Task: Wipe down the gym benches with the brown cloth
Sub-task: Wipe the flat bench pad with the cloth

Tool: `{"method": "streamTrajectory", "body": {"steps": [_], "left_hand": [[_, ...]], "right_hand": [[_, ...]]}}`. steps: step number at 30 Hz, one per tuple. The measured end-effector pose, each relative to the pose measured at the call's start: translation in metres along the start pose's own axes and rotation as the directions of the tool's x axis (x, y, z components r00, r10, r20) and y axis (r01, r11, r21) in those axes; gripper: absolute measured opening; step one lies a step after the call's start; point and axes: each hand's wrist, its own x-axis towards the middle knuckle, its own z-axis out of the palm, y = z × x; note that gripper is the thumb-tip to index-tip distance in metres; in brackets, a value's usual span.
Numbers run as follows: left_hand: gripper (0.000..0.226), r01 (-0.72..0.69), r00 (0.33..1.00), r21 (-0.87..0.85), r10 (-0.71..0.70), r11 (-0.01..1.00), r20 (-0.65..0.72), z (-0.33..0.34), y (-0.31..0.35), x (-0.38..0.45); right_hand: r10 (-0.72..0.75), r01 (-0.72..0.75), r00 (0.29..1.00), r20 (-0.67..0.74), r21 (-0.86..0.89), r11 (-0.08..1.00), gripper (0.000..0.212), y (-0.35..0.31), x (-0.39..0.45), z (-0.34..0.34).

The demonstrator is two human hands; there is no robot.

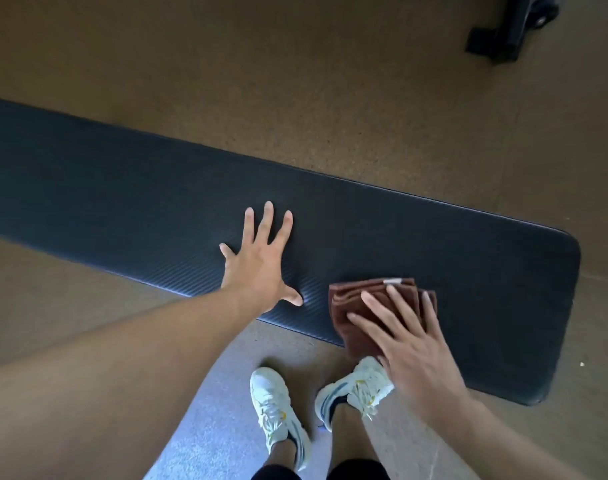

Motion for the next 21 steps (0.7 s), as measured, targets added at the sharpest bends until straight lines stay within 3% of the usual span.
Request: {"method": "streamTrajectory", "body": {"steps": [3, 6, 10, 13, 18, 21], "left_hand": [[0.152, -0.009, 1.0, -0.017, 0.009, 1.0, -0.004, -0.002, 0.0, 0.003], [0.152, -0.014, 1.0, -0.044, 0.013, 0.999, -0.017, 0.001, -0.001, 0.003], [0.153, -0.024, 0.999, -0.051, 0.023, 0.998, -0.022, 0.005, -0.003, 0.003], [0.152, -0.047, 0.998, -0.075, 0.044, 0.996, -0.044, 0.01, -0.006, 0.003], [0.121, -0.18, 0.956, -0.226, 0.115, 0.957, -0.271, 0.046, -0.024, -0.025], [0.108, -0.258, 0.913, -0.289, 0.135, 0.922, -0.386, 0.084, -0.05, -0.058]], "right_hand": [[0.098, -0.097, 0.989, -0.115, 0.012, 0.995, 0.071, 0.033, 0.071, -0.028], [0.288, -0.272, 0.951, -0.118, 0.129, 0.954, 0.058, 0.051, 0.135, -0.049], [0.41, -0.37, 0.9, -0.151, 0.234, 0.899, 0.055, 0.022, 0.133, -0.038], [0.374, -0.344, 0.905, -0.204, 0.168, 0.924, 0.057, -0.034, 0.066, 0.0], [0.129, -0.13, 0.991, -0.045, -0.005, 0.992, 0.057, -0.058, 0.001, 0.019], [0.257, -0.258, 0.966, -0.026, -0.027, 0.966, 0.063, -0.041, 0.057, -0.006]]}}
